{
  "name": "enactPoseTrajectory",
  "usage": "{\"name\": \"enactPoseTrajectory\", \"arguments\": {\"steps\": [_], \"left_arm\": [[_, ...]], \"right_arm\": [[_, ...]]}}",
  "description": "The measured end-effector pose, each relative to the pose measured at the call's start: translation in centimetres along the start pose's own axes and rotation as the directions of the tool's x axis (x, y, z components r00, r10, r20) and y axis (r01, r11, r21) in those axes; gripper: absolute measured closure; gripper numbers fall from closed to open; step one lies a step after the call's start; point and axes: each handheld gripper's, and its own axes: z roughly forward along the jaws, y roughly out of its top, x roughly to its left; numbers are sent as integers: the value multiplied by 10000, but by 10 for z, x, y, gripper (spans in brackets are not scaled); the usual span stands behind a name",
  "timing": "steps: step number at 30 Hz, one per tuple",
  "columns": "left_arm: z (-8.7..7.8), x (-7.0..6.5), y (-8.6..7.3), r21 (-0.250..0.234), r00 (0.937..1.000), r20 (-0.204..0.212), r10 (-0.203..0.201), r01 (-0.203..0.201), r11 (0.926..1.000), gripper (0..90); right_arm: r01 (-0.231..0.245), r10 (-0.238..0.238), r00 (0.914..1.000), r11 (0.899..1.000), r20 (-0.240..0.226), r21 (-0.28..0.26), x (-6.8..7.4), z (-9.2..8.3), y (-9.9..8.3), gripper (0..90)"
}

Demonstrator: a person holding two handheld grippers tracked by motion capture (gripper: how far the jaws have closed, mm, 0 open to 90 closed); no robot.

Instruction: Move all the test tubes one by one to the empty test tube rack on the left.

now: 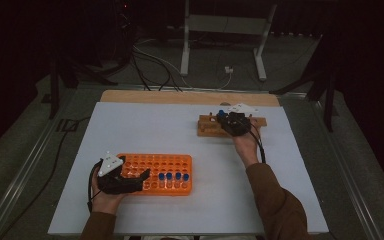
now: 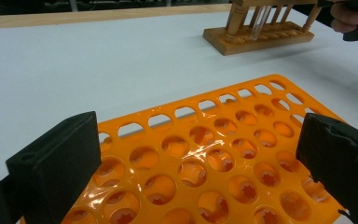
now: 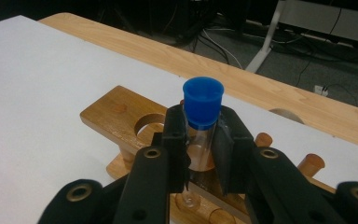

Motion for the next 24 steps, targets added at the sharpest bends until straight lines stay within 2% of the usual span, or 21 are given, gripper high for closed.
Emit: {"name": "enactPoseTrajectory", "arguments": {"steps": [8, 16, 24], "left_arm": [[1, 0, -1, 29, 10000, -11, -21, 21, 10000, 8], [1, 0, -1, 44, 10000, -35, -25, 25, 10000, 8], [2, 0, -2, 69, 10000, -54, -62, 62, 10000, 8]], "right_arm": [[-257, 256, 9997, 9995, -43, -160, -1, -3, 1, 767], [-183, 182, 9998, 9969, -23, -759, 0, -21, 10, 768], [-155, 159, 9999, 9898, 16, -1414, -4, -43, 21, 769]]}}
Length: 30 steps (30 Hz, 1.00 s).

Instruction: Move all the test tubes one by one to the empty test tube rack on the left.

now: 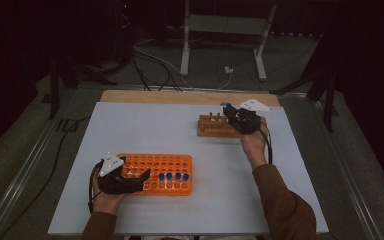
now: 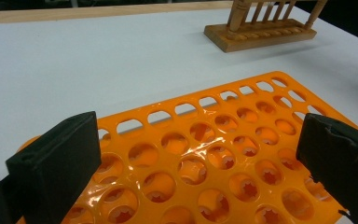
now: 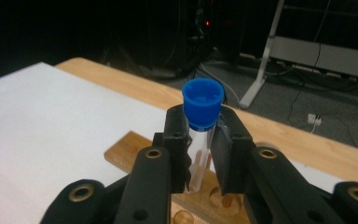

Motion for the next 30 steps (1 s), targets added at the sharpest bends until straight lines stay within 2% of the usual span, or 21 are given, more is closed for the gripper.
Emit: {"name": "enactPoseTrajectory", "arguments": {"steps": [6, 12, 18, 21, 27, 30], "left_arm": [[0, 2, 0, -16, 9999, -61, -144, 144, 9999, 8], [-3, 2, 5, -173, 9994, -157, -322, 319, 9993, 8], [0, -4, 22, -371, 9997, -166, 157, -163, 9992, 8], [4, -6, 29, -410, 9994, -135, 329, -334, 9986, 8], [11, -13, 43, -533, 9976, 41, 685, -682, 9963, 8], [13, -17, 49, -631, 9959, 207, 884, -869, 9942, 8]], "right_arm": [[19, -18, 10000, 9987, 29, -513, -1, -18, 10, 769], [372, -379, 9992, 9981, -146, -490, 2, -31, 14, 768], [809, -824, 9952, 9963, -526, -299, 12, -38, 16, 768], [852, -872, 9923, 9960, -883, -256, 19, -39, 17, 768], [620, -623, 9838, 9981, -1680, -65, 32, -39, 15, 767], [500, -473, 9765, 9987, -2102, 72, 38, -38, 14, 767]]}}
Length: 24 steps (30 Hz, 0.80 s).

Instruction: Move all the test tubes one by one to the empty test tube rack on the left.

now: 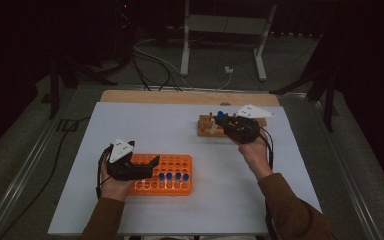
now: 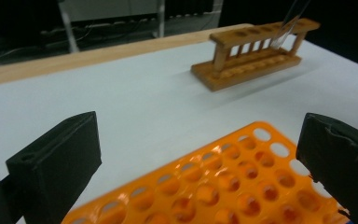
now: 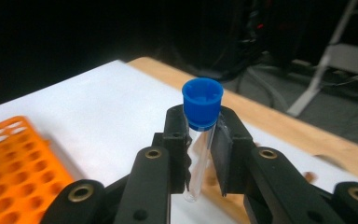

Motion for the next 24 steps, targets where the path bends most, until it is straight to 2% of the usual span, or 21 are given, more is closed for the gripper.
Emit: {"name": "enactPoseTrajectory", "arguments": {"steps": [9, 17, 21, 24], "left_arm": [[16, -9, 16, 10, 9983, 523, 255, -256, 9997, 8], [34, -20, 26, 193, 9925, 1039, 647, -671, 9976, 24], [42, -24, 28, 247, 9888, 1280, 770, -808, 9964, 75], [47, -26, 28, 216, 9844, 1596, 735, -779, 9967, 186]], "right_arm": [[-21, 59, 9950, 9993, -997, 380, 21, 10, 0, 766], [123, -20, 9816, 9985, -1912, 528, 45, 20, 3, 766], [182, -33, 9734, 9979, -2291, 629, 56, 26, 5, 765], [255, -83, 9678, 9976, -2515, 650, 65, 30, 7, 765]]}}
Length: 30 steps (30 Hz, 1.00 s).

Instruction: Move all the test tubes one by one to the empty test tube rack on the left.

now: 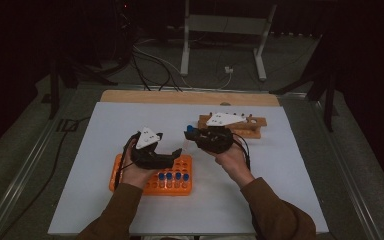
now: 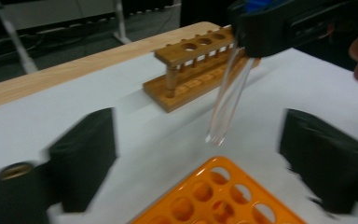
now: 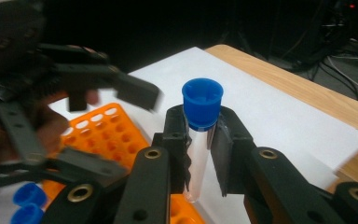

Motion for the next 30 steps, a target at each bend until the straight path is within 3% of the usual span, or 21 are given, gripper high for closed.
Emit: {"name": "enactPoseTrajectory", "arguments": {"steps": [6, 11, 18, 24, 30], "left_arm": [[4, -1, 0, -151, 9987, 462, 220, -214, 9997, 475], [3, 2, 0, -330, 9975, 700, 78, -55, 9994, 665], [3, 2, 0, -465, 9951, 977, 140, -95, 9989, 731], [3, -1, -1, -438, 9946, 971, 352, -311, 9986, 779], [2, 3, -4, -394, 9972, 735, 128, -99, 9992, 781]], "right_arm": [[34, -31, 9992, 10000, -393, 60, 10, 9, 2, 764], [-19, 20, 9981, 10000, -621, 24, 13, 13, 2, 764], [-144, 146, 9969, 9999, -775, 27, 13, 13, 1, 765], [-89, 93, 9965, 9999, -827, 56, 12, 13, 1, 752], [-238, 228, 9972, 9996, -715, -140, 7, 6, 0, 536]]}}
